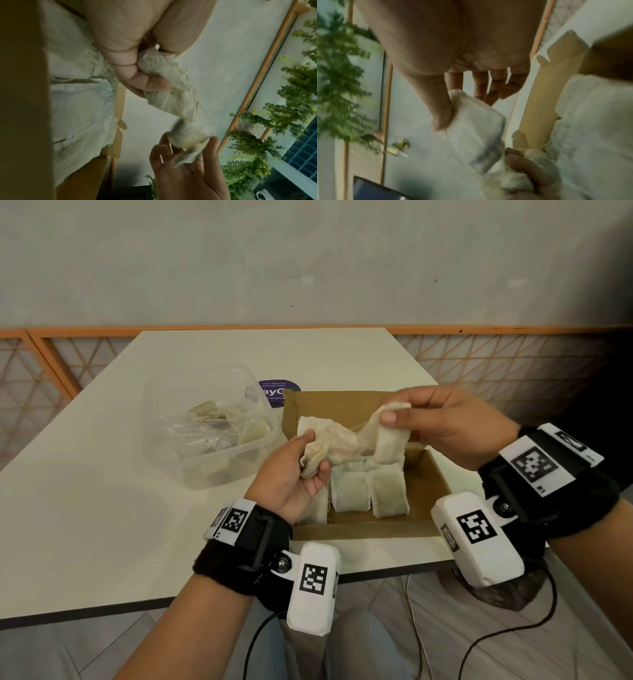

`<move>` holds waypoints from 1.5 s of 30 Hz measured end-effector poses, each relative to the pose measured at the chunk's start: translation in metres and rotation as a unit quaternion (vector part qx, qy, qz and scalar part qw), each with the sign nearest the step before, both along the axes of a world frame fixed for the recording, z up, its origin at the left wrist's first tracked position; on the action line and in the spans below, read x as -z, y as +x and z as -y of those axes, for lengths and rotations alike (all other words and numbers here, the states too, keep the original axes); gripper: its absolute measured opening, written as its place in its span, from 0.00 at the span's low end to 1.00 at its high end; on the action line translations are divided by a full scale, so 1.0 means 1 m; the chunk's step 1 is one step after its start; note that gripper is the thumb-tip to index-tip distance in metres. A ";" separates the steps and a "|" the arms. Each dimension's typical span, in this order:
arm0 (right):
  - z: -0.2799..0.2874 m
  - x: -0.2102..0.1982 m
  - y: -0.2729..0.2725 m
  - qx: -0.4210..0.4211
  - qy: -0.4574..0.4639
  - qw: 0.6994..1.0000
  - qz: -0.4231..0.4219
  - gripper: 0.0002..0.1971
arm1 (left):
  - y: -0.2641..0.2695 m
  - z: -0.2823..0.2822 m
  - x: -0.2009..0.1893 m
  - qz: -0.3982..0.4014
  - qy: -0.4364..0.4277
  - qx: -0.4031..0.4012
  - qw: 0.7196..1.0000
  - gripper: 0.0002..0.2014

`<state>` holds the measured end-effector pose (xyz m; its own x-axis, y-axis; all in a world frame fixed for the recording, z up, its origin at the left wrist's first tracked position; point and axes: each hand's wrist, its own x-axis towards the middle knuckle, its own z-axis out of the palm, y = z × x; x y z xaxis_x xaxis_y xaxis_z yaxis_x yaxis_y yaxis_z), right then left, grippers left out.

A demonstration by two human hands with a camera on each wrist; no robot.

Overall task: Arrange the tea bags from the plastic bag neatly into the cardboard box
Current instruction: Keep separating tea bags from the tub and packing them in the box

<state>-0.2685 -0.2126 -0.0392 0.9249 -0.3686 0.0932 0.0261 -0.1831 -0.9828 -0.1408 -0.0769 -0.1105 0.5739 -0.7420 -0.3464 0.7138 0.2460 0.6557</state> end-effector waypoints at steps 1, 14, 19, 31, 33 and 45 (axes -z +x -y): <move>0.000 -0.002 0.000 0.014 0.025 0.999 0.028 0.14 | 0.001 -0.001 0.000 -0.021 -0.009 -0.008 1.000 0.06; -0.009 -0.005 0.008 0.061 0.041 0.995 0.073 0.07 | 0.004 -0.005 -0.006 -0.125 -0.108 -0.020 0.986 0.26; -0.009 0.010 0.003 0.042 0.114 0.993 0.007 0.08 | 0.007 -0.006 -0.005 -0.154 -0.126 -0.029 0.980 0.24; -0.026 0.040 0.014 0.077 0.263 0.962 0.013 0.20 | 0.005 -0.005 -0.003 -0.130 -0.122 0.003 0.984 0.13; -0.018 0.027 0.012 0.104 0.228 0.967 0.051 0.14 | 0.002 -0.003 -0.004 -0.091 -0.090 0.003 0.992 0.13; -0.004 0.005 0.010 0.070 0.028 0.996 -0.046 0.03 | -0.010 0.004 -0.008 0.247 0.011 0.116 0.962 0.22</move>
